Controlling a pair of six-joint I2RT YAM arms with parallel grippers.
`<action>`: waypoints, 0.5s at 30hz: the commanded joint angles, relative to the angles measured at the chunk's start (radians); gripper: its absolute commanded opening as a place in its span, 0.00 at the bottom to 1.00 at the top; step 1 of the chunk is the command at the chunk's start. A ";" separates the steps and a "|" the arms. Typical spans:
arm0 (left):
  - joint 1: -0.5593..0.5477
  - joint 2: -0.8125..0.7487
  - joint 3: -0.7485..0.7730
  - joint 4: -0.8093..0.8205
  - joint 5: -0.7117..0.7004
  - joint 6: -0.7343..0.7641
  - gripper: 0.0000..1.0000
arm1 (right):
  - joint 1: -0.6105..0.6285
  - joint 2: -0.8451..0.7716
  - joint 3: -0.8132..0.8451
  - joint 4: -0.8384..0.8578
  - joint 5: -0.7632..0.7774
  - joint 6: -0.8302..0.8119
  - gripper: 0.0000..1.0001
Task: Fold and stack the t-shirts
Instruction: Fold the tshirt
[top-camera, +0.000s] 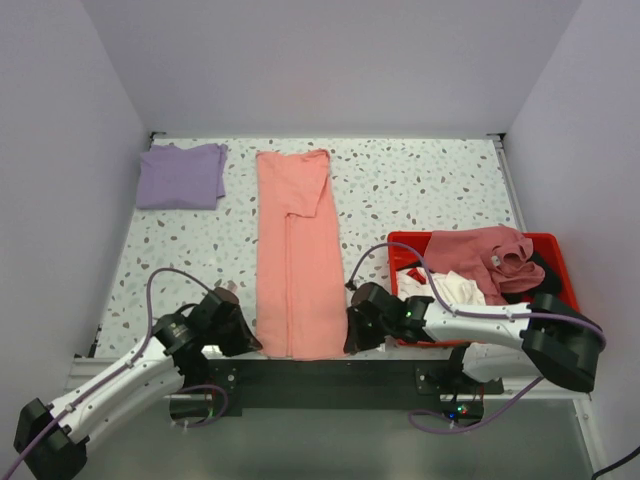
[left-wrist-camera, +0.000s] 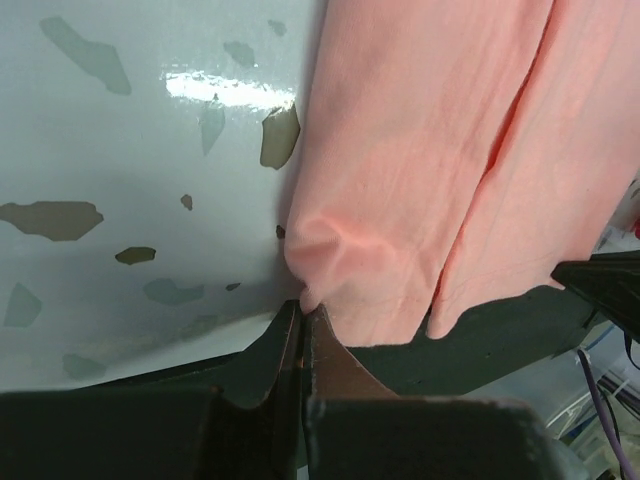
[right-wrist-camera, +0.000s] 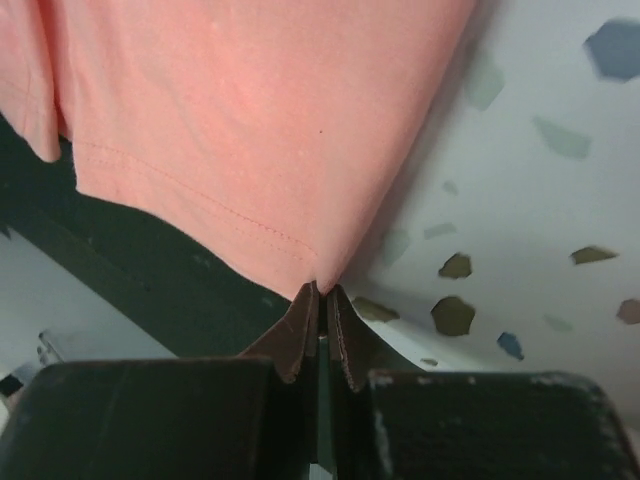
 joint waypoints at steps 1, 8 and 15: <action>-0.006 -0.056 0.000 -0.051 0.035 -0.035 0.00 | 0.034 -0.061 -0.045 0.025 -0.041 0.063 0.00; -0.004 -0.036 0.106 0.025 -0.003 0.021 0.00 | 0.033 -0.091 0.085 -0.036 0.097 -0.008 0.00; -0.006 0.180 0.310 0.066 -0.192 0.141 0.00 | -0.088 -0.044 0.254 -0.044 0.151 -0.126 0.00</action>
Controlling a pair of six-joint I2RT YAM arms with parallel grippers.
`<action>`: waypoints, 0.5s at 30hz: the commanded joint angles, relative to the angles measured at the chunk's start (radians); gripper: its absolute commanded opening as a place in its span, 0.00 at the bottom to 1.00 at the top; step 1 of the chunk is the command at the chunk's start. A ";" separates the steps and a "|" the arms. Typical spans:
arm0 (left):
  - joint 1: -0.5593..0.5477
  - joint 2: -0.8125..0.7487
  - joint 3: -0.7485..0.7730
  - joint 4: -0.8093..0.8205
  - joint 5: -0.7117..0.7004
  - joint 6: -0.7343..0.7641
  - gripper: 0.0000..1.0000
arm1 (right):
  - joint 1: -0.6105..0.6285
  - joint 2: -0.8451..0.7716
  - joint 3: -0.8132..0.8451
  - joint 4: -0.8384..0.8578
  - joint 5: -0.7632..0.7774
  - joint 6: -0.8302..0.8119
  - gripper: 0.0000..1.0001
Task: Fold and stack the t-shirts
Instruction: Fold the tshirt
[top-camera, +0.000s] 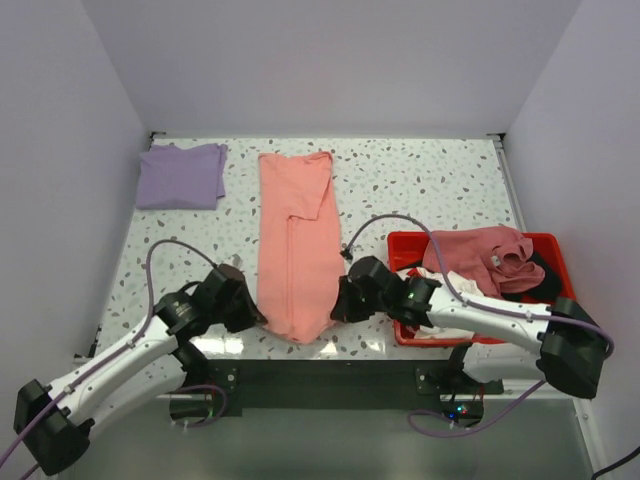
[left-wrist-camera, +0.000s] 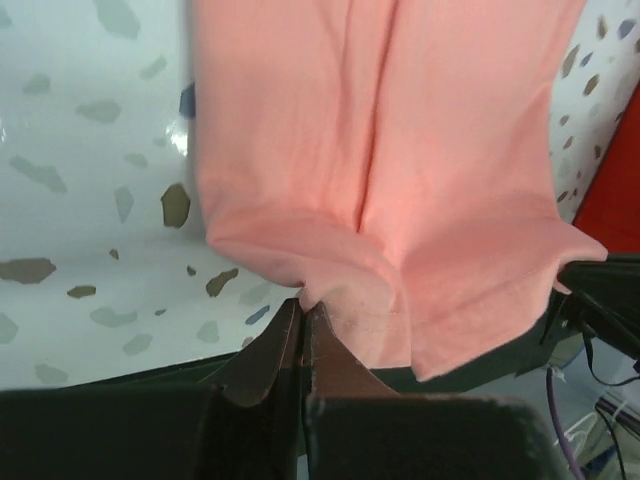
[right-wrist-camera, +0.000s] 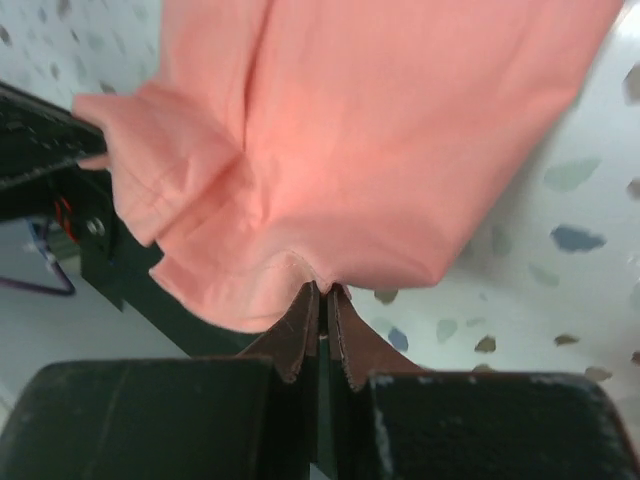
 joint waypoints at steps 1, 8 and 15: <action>-0.005 0.085 0.131 0.052 -0.196 0.085 0.00 | -0.090 0.024 0.105 0.014 0.061 -0.077 0.00; 0.018 0.263 0.279 0.204 -0.334 0.183 0.00 | -0.190 0.122 0.270 -0.003 0.081 -0.160 0.00; 0.194 0.450 0.366 0.379 -0.223 0.290 0.00 | -0.280 0.242 0.390 0.009 0.081 -0.196 0.00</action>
